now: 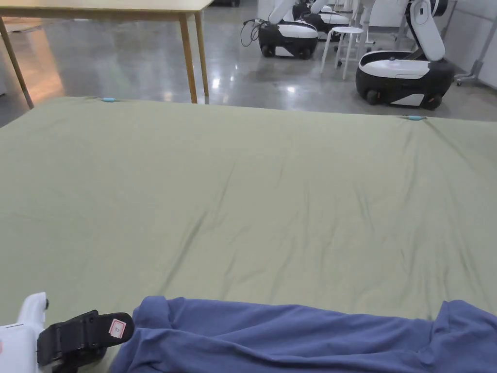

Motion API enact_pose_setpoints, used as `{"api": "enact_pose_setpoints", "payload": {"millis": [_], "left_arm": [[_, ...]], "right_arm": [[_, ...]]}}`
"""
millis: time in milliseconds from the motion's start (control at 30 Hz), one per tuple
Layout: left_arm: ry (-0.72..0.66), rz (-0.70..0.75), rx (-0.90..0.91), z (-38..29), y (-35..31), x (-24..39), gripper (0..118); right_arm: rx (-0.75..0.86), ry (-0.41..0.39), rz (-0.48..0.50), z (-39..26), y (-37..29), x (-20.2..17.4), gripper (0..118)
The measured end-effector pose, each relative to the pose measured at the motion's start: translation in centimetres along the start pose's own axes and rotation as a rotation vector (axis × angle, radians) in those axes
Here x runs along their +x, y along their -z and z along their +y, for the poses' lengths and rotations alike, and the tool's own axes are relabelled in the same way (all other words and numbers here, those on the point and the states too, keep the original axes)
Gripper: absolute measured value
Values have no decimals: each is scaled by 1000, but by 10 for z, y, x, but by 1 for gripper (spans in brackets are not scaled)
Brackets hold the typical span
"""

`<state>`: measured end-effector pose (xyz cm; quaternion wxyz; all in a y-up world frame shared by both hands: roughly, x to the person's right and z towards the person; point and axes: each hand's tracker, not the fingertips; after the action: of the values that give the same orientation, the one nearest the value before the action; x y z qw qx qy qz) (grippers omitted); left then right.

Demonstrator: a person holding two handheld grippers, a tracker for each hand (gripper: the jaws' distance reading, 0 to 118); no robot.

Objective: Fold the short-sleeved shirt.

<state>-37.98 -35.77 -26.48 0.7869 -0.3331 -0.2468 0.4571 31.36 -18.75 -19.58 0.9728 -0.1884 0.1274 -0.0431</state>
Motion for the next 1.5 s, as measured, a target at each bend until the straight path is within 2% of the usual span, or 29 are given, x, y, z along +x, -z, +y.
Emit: {"api": "enact_pose_setpoints", "payload": {"millis": [67,167,300,467,533,567,633,667,700,767,1000,1300,1400,1500], "left_arm": [[25,23,-13,-7,27,12,118],[102,-35,-14,-2,34,10,118],[78,-88,-103,1,62,13,118],[106,-99,-124,1,83,18,118],[96,-116,-111,0,82,16,113],[100,-121,-107,0,81,17,100],[125,-54,-81,-2,80,17,22],[131,30,-84,-5,82,15,16],[139,65,-93,-6,84,12,15],[142,18,-103,-10,84,8,14],[118,13,-23,-4,69,10,12],[41,141,192,28,-18,-22,11],[47,174,199,29,-30,-22,11],[58,146,175,27,-28,-6,11]], "right_arm": [[-10,6,3,-2,2,-3,0],[-22,29,13,-4,3,1,0],[-29,37,18,-4,4,1,0],[-31,27,19,-4,3,0,0],[-38,24,14,-5,3,0,0],[-42,26,7,-6,3,1,0],[-49,36,-2,-7,3,2,0],[-50,41,-3,-8,3,3,0],[-50,45,-6,-8,3,3,0],[-49,60,-11,-9,4,4,0],[-51,82,-32,-11,4,9,0],[-45,109,-60,-13,-1,14,0],[-47,106,-52,-12,3,13,0],[-50,99,-39,-11,7,10,0]]}}
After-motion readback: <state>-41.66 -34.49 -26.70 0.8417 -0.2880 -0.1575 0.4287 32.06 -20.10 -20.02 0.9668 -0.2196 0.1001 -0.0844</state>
